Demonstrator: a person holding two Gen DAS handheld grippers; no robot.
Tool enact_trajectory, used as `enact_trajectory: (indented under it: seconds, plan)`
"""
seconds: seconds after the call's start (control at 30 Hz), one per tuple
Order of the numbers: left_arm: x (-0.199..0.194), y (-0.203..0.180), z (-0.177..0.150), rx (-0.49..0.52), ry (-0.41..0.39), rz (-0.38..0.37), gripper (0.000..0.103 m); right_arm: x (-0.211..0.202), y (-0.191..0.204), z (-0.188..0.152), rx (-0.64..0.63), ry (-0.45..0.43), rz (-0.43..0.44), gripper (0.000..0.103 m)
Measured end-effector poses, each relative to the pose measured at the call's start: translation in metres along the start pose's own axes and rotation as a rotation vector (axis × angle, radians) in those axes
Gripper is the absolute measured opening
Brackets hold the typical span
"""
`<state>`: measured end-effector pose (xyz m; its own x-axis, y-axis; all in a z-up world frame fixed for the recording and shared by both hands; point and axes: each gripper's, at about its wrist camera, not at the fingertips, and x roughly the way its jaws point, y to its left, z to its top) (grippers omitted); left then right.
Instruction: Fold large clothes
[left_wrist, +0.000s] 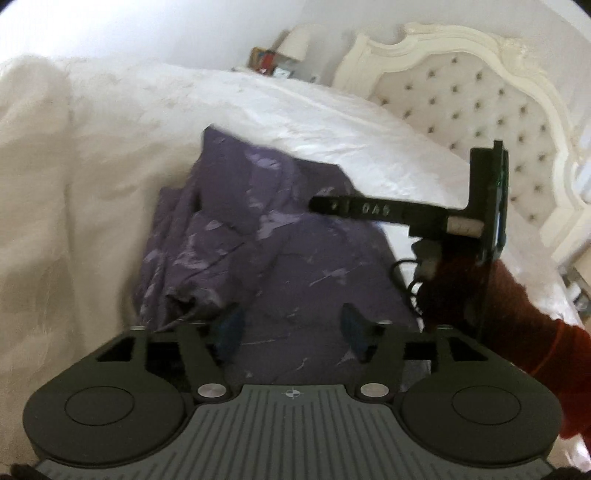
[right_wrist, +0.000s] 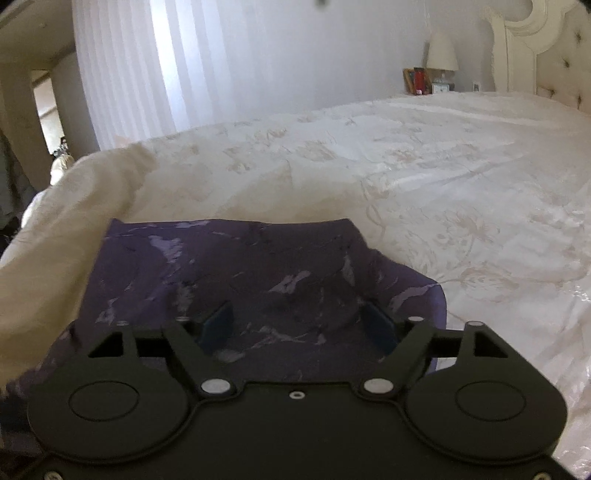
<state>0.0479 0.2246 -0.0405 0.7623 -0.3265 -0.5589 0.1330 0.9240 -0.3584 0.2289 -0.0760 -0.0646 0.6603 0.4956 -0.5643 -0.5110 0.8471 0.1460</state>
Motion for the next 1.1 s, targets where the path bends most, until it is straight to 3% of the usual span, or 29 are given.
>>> enact_trajectory:
  seconds: [0.17,0.27,0.4,0.57,0.77,1.1]
  plan:
    - [-0.009,-0.008,0.005,0.048,-0.035,0.017,0.073,-0.029,-0.013,-0.007,0.075,-0.046,0.017,0.085]
    - [-0.01,-0.006,0.007,0.048,-0.043,0.027,0.073,-0.046,-0.032,-0.016,0.174,-0.067,0.026,0.092]
    - [-0.01,-0.005,0.008,0.055,-0.042,0.033,0.073,-0.058,-0.057,-0.031,0.304,-0.065,0.015,0.093]
    - [-0.003,-0.004,0.001,0.065,-0.015,0.054,0.073,-0.069,-0.063,-0.033,0.317,-0.08,0.003,0.093]
    - [0.005,0.006,-0.015,0.024,0.005,0.048,0.073,-0.07,-0.033,-0.006,0.185,-0.1,0.095,0.093]
    - [0.003,0.014,-0.021,-0.007,-0.018,0.024,0.073,-0.015,0.08,0.055,-0.209,-0.023,0.293,0.09]
